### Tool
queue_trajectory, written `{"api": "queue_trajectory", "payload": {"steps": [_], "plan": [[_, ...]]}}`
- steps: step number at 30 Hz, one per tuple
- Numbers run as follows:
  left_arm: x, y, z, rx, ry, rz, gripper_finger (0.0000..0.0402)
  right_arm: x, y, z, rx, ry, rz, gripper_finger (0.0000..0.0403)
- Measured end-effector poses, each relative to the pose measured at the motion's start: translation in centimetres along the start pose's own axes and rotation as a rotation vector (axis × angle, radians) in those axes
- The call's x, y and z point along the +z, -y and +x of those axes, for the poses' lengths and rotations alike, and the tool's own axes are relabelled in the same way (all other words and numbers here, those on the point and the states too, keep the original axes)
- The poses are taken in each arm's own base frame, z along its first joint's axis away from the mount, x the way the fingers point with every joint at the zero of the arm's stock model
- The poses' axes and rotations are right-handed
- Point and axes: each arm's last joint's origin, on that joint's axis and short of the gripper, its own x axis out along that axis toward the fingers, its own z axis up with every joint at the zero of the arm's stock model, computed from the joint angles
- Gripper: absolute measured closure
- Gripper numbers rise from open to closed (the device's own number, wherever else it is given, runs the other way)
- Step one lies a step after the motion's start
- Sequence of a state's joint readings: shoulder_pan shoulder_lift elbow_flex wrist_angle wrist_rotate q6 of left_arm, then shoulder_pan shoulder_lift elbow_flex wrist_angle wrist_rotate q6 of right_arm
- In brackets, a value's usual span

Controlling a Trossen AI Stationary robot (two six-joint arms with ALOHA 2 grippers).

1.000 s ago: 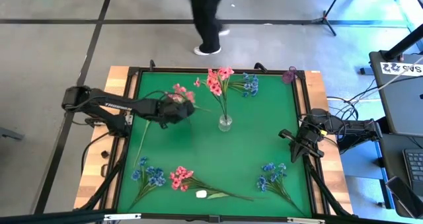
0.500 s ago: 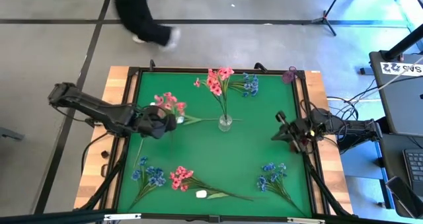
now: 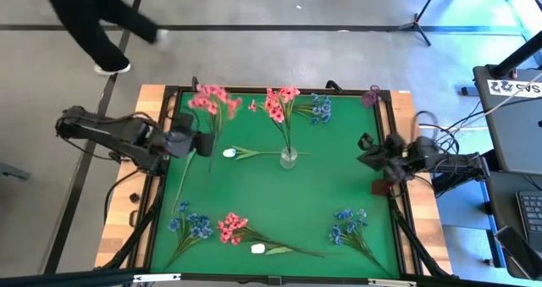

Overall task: Sort flowers into vase by color
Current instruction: Put the top pink flowers into the transparent vase

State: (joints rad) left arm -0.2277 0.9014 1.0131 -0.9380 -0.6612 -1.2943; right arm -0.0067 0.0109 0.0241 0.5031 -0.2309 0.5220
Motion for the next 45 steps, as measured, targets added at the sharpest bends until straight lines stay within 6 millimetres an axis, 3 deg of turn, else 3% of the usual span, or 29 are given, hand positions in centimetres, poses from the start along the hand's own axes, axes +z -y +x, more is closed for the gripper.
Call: {"api": "queue_trajectory", "payload": {"steps": [6,12,16,24,31,35,40,45], "plan": [[3.2,2.3,-3.5,-0.128,0.131,0.156,0.0394,2.7,-0.9,0.1,-0.077,0.240,0.006,0.0395],[5.3,5.5,-6.0,-0.368,0.260,0.307,0.0394,6.1,-2.1,2.8,-0.176,0.068,0.026,0.0395],[5.5,8.4,-6.2,-0.541,0.346,0.418,0.0394,8.9,-3.0,6.0,-0.191,-0.020,0.007,0.0395],[4.2,12.7,-3.4,-0.620,0.465,0.553,0.0394,14.1,-4.1,12.7,-0.225,-0.120,-0.190,0.0395],[4.0,15.8,0.9,-0.739,0.558,0.542,0.0394,16.1,-4.3,16.4,-0.220,-0.170,-0.318,0.0373],[2.9,17.0,3.3,-0.743,0.558,0.539,0.0394,16.1,-3.9,18.2,-0.200,-0.203,-0.327,0.0302],[0.9,18.1,6.0,-0.740,0.535,0.556,0.0394,14.0,-2.4,20.2,-0.167,-0.307,-0.336,0.0199],[-0.8,18.5,8.3,-0.660,0.510,0.581,0.0394,12.0,-1.1,21.7,-0.106,-0.385,-0.293,0.0162]]}}
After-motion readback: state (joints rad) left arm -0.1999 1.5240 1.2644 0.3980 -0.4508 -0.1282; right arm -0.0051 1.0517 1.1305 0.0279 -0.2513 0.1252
